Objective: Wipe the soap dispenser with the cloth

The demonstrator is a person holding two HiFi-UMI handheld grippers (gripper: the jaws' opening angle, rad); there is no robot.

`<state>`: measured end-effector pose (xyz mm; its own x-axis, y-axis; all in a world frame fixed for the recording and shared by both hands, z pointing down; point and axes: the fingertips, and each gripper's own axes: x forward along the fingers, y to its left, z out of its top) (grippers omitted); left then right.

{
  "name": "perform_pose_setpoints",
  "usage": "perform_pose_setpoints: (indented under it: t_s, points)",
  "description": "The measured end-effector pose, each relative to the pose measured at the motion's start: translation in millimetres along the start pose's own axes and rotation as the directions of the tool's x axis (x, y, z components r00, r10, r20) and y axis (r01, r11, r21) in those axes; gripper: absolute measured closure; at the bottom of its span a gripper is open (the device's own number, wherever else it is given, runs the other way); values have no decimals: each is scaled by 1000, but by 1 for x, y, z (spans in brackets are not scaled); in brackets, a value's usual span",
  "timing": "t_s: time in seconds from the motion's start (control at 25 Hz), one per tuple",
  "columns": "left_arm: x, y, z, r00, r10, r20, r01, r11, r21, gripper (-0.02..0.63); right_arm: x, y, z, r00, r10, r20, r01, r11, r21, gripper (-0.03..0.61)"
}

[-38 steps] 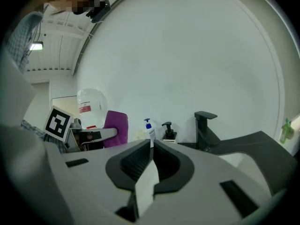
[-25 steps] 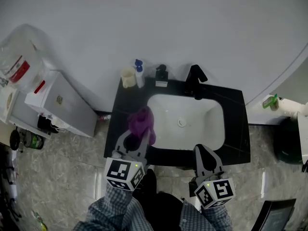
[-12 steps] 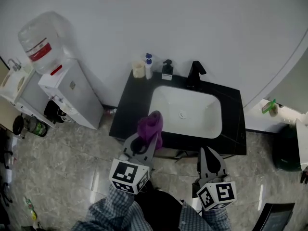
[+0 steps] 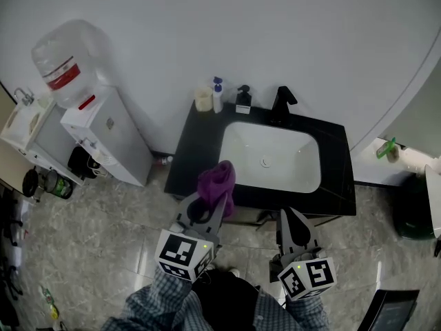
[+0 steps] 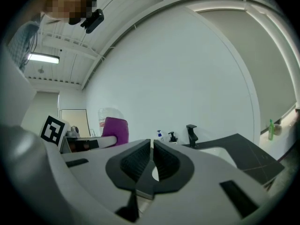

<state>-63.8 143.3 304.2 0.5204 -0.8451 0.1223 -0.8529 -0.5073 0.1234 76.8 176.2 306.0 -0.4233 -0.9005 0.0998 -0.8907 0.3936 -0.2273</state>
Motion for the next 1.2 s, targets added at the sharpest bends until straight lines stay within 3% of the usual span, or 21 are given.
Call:
perform_pose_setpoints:
  t_s: [0.56,1.2]
  points:
    - [-9,13,-1,999,-50,2,50,999,-11,551,16,28,-3,1000,-4,-11,3,999,-41,552]
    - [-6,17,-2,999,-51,5,51,999,-18,551,26,36,-3,1000,21,-21,-22,998,-57,554]
